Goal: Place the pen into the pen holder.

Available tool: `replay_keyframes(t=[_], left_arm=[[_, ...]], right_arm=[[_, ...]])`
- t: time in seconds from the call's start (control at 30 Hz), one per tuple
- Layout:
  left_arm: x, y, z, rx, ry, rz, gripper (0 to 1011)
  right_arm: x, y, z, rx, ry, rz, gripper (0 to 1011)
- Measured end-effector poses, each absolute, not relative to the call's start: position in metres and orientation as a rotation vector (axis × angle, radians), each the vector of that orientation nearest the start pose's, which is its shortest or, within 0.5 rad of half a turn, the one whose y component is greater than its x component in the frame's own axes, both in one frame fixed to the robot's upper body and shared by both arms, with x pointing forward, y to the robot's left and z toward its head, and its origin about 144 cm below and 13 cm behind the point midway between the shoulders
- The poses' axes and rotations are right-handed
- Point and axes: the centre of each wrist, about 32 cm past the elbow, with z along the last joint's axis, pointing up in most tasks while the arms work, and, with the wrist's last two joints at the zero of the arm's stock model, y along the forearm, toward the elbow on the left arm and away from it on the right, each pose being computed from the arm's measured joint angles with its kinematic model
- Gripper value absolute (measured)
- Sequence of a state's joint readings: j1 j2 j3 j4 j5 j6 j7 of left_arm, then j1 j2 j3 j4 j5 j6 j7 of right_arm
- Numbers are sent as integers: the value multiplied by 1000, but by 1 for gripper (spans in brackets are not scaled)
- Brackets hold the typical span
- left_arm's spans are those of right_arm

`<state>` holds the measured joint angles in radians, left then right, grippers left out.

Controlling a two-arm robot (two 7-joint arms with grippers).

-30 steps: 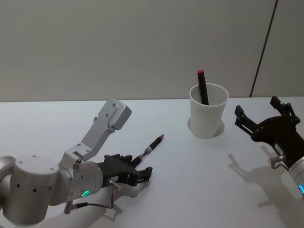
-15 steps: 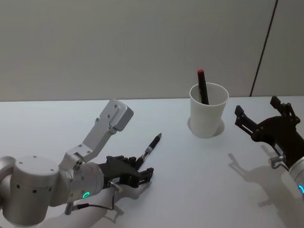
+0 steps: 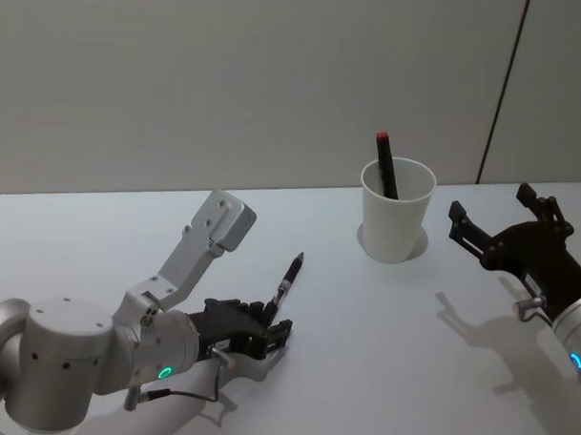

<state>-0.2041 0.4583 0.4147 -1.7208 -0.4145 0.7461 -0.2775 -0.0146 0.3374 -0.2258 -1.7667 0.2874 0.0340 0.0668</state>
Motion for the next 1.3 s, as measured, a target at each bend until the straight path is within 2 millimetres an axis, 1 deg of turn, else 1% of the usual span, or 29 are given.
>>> replay_keyframes(t=[1.3], left_arm=[[480, 222, 1217, 529, 337, 861, 242]], right_arm=[[443, -237, 1189, 26, -75, -1230, 1001]])
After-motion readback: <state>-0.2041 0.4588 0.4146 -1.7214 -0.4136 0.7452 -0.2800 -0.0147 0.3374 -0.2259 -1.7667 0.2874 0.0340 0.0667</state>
